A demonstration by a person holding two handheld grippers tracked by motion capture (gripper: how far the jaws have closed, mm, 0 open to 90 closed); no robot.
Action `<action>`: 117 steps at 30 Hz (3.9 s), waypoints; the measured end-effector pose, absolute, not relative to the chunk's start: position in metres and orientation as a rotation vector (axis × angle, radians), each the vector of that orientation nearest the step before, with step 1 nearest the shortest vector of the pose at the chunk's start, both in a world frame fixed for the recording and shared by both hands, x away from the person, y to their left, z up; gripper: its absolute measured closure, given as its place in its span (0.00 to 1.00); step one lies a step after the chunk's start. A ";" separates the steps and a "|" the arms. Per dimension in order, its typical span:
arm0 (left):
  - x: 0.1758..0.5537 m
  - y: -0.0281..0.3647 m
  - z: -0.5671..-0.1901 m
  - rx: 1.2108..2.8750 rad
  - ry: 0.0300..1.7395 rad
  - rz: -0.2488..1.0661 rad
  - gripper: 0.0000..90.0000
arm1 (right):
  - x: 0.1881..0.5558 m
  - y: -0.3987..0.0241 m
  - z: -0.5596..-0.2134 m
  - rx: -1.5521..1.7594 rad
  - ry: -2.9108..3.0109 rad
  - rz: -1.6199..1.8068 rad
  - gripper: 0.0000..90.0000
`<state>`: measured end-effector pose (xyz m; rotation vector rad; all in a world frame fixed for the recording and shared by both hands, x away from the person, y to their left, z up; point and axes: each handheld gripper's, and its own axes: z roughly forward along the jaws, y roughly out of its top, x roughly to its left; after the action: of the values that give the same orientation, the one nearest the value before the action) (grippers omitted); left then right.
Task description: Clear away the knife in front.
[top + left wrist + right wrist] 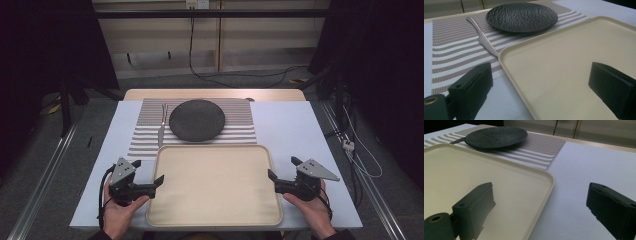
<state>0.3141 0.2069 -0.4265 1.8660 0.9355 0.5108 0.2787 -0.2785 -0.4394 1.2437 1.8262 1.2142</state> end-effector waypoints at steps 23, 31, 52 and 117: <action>0.342 0.200 -0.417 1.921 0.918 0.475 0.06 | 0.278 -0.280 -0.440 1.256 1.840 1.206 0.08; 0.358 0.201 -0.415 1.910 0.955 0.471 0.06 | 0.278 -0.280 -0.442 1.260 1.848 1.201 0.09; 0.411 0.201 -0.410 1.949 1.032 0.534 0.10 | 0.277 -0.280 -0.443 1.262 1.858 1.203 0.08; 0.585 0.168 -0.444 2.092 1.390 0.380 0.70 | 0.287 -0.274 -0.445 1.258 1.900 1.222 0.08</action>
<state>0.5849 0.1684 -0.4443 2.0922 1.3898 0.3805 0.2875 -0.2744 -0.4450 1.2578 1.8997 1.2217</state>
